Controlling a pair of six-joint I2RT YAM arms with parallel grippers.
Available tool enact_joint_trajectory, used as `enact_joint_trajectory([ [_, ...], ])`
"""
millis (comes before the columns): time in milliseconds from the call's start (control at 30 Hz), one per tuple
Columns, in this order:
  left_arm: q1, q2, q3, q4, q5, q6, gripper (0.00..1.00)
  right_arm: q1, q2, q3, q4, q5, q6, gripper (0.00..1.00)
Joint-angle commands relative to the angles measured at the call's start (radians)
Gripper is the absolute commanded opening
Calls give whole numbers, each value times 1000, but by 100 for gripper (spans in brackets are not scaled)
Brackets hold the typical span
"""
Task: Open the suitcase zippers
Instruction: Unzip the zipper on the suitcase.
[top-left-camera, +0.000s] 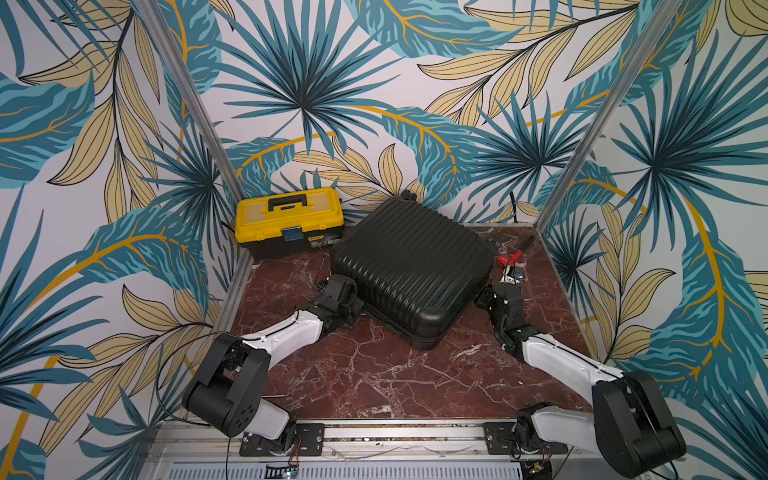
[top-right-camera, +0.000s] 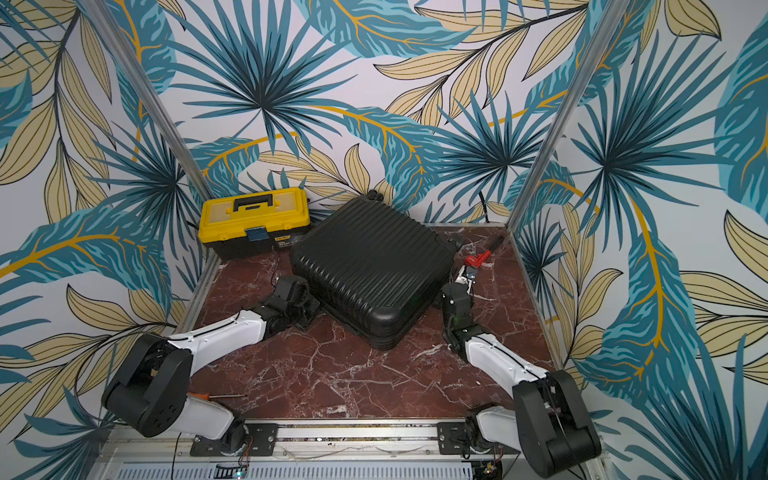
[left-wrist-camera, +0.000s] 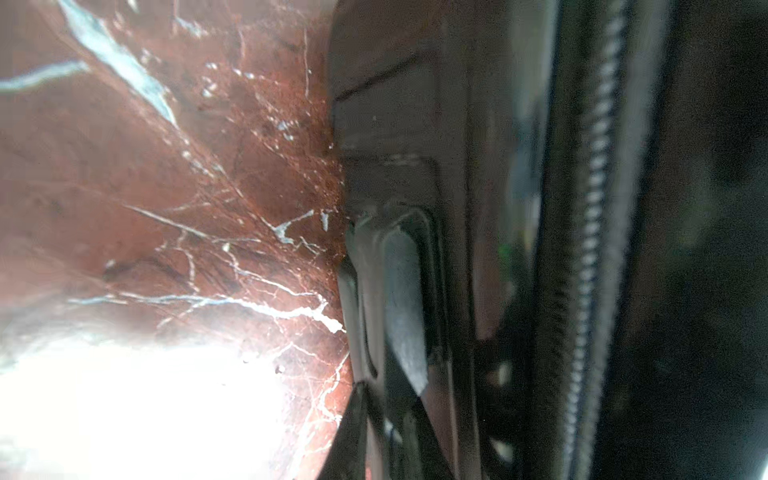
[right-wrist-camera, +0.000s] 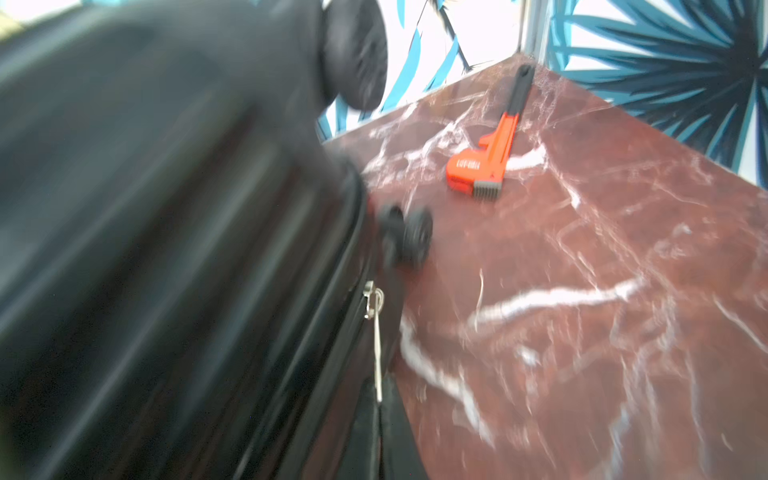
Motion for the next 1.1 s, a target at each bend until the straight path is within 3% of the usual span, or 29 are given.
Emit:
enact_joint_trajectory([
  [0, 45, 23, -17, -207, -118, 56, 0, -81, 77, 44, 177, -46, -15, 0],
  [233, 49, 52, 1, -237, -66, 92, 0, -211, 256, 125, 279, -254, 9, 3],
  [433, 57, 67, 29, -277, -72, 143, 0, -286, 378, 137, 484, -410, 67, 5],
  [667, 59, 109, 55, -284, -41, 175, 0, -348, 505, 171, 664, -613, 210, 29],
  [833, 59, 125, 64, -285, -27, 184, 0, -357, 485, 162, 627, -607, 210, 35],
  [1067, 52, 106, 69, -285, -22, 192, 0, -331, 221, 32, 447, -467, 217, 35],
])
